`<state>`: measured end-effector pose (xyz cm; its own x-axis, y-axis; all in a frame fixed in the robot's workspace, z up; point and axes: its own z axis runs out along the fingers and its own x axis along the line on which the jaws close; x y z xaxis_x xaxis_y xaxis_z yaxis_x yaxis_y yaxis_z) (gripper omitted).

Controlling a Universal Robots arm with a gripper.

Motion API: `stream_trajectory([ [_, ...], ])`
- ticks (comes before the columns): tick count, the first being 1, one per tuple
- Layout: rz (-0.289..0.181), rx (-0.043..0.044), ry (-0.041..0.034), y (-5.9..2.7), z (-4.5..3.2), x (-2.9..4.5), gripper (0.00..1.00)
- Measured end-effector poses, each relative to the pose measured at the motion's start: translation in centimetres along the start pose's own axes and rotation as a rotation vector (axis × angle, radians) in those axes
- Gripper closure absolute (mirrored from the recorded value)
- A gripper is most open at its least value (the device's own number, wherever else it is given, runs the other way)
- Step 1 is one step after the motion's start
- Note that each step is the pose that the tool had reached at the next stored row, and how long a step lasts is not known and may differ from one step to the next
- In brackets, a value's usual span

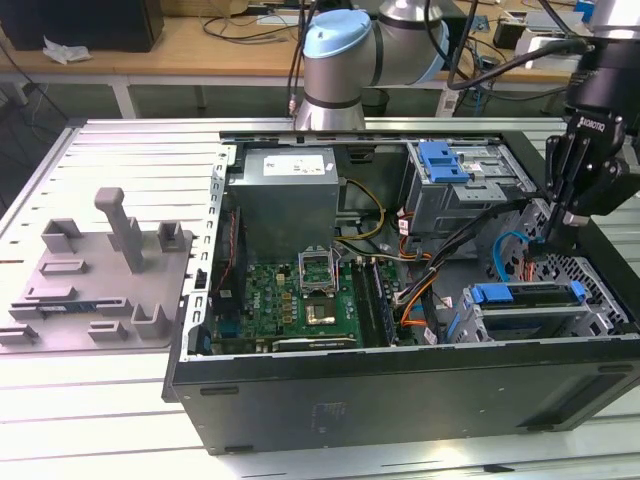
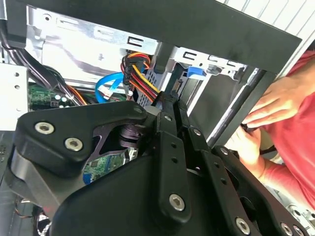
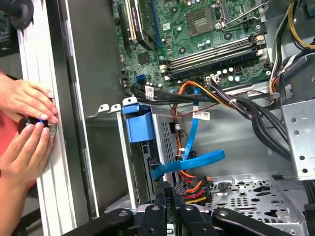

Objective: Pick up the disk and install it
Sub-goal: 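Insert the first disk wire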

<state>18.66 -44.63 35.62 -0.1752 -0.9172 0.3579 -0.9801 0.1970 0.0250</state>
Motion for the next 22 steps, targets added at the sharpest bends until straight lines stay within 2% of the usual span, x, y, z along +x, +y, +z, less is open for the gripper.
stream_trajectory([
  [4,-0.011,-0.0038,-0.0409,-0.04,0.14,0.36,0.83],
  [6,-0.015,-0.0049,-0.0564,-0.07,0.22,0.57,0.83],
  [9,-0.019,-0.0044,-0.0686,-0.13,0.34,0.96,0.83],
  [16,-0.033,-0.0052,-0.1087,-0.18,0.77,2.22,0.83],
  [20,-0.046,-0.0023,-0.1157,-0.03,0.96,2.72,0.83],
  [22,-0.052,-0.0004,-0.1167,0.06,1.06,3.0,0.83],
])
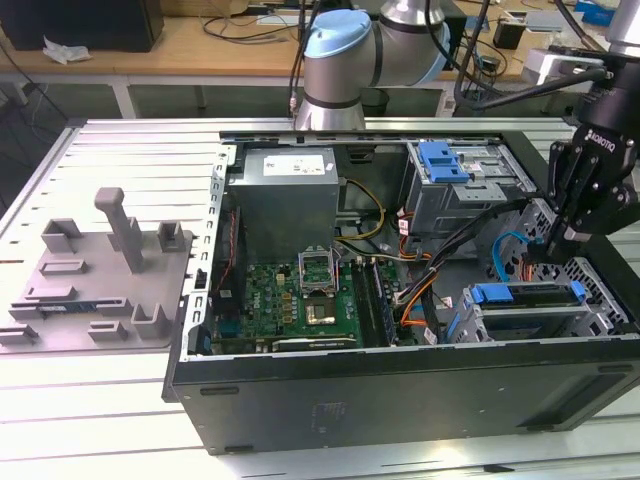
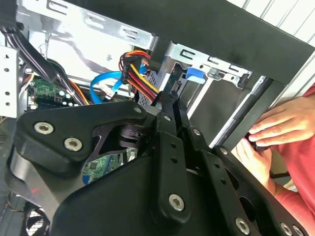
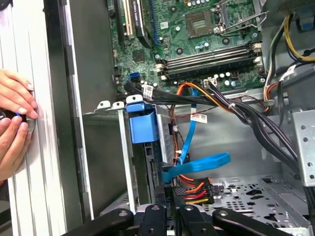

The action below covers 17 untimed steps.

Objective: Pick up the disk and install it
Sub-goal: 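Insert the first disk wire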

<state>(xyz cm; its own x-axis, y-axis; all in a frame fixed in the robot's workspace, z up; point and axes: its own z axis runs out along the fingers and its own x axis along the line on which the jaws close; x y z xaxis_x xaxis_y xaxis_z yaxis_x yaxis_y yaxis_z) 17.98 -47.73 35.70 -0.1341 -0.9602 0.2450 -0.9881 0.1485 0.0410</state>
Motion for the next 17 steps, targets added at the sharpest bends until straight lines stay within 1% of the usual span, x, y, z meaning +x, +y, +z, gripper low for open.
stream_trajectory([
  [5,-0.017,0.0043,0.0,0.33,0.21,0.81,0.83],
  [6,-0.022,0.0054,-0.002,0.39,0.26,1.0,0.83],
  [7,-0.026,0.0058,-0.0058,0.41,0.29,1.09,0.83],
  [8,-0.029,0.0059,-0.0132,0.41,0.31,1.19,0.83],
  [10,-0.034,0.0053,-0.0326,0.4,0.35,1.34,0.83],
  [11,-0.037,0.0047,-0.0466,0.39,0.37,1.44,0.83],
  [12,-0.039,0.0042,-0.0578,0.38,0.4,1.52,0.83],
  [13,-0.042,0.0037,-0.0712,0.37,0.42,1.63,0.83],
  [14,-0.044,0.0034,-0.0796,0.36,0.44,1.7,0.83],
  [15,-0.047,0.0033,-0.0903,0.34,0.47,1.82,0.83],
  [17,-0.054,0.0047,-0.1024,0.31,0.54,2.11,0.83],
])
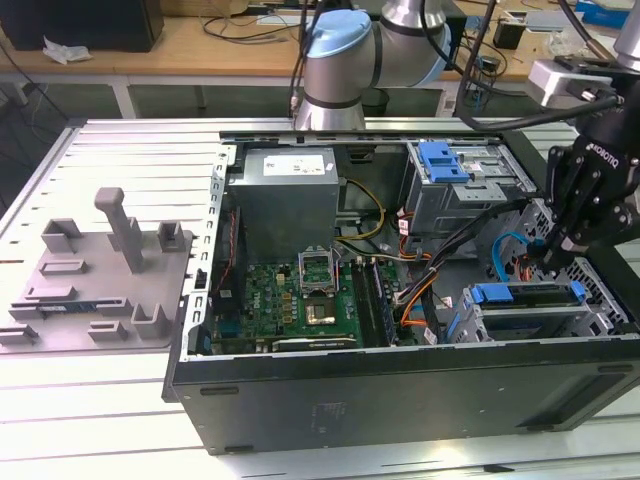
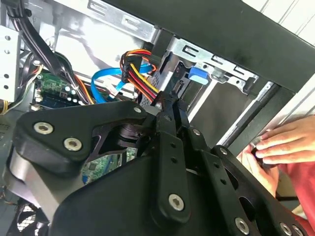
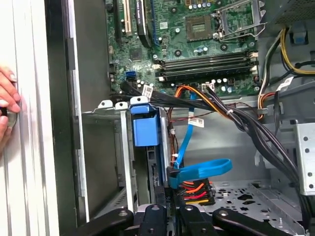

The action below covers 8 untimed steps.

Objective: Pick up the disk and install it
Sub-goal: 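Insert the first disk wire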

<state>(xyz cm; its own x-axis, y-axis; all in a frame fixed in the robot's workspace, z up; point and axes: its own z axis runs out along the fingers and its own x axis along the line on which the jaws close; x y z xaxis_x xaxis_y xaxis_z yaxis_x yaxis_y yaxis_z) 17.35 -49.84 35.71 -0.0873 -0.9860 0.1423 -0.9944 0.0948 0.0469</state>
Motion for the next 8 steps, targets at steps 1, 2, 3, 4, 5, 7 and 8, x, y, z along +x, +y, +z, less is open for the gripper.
stream_trajectory([
  [1,-0.009,0.0022,-0.0023,0.0,0.01,0.11,0.83],
  [2,-0.019,0.0047,-0.0044,0.0,0.03,0.23,0.83],
  [3,-0.031,0.0074,-0.007,0.02,0.05,0.35,0.83],
  [4,-0.038,0.0092,-0.0091,0.02,0.06,0.45,0.83],
  [5,-0.042,0.0104,-0.0104,0.03,0.07,0.52,0.83],
  [7,-0.05,0.0128,-0.0135,0.04,0.1,0.71,0.83],
  [8,-0.054,0.0138,-0.0154,0.04,0.12,0.8,0.83],
])
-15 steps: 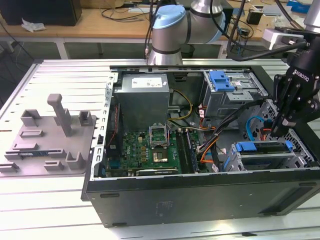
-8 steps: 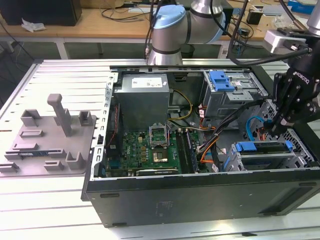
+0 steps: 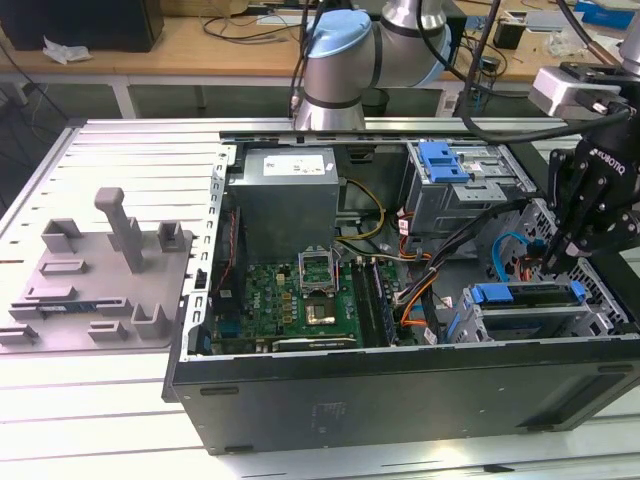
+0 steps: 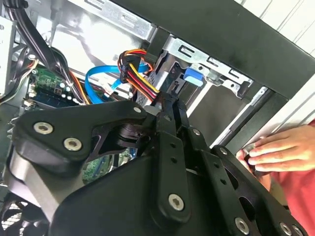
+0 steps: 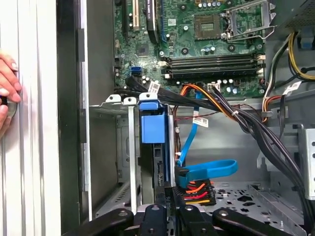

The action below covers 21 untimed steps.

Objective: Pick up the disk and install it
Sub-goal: 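Insert the first disk wire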

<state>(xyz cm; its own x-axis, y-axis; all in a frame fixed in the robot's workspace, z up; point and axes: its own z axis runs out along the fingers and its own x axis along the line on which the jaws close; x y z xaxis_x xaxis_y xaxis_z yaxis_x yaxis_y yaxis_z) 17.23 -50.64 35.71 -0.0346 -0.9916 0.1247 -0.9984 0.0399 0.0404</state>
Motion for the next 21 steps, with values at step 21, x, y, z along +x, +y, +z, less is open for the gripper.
stream_trajectory([
  [21,-0.063,0.0126,-0.0519,0.24,0.2,1.53,0.83],
])
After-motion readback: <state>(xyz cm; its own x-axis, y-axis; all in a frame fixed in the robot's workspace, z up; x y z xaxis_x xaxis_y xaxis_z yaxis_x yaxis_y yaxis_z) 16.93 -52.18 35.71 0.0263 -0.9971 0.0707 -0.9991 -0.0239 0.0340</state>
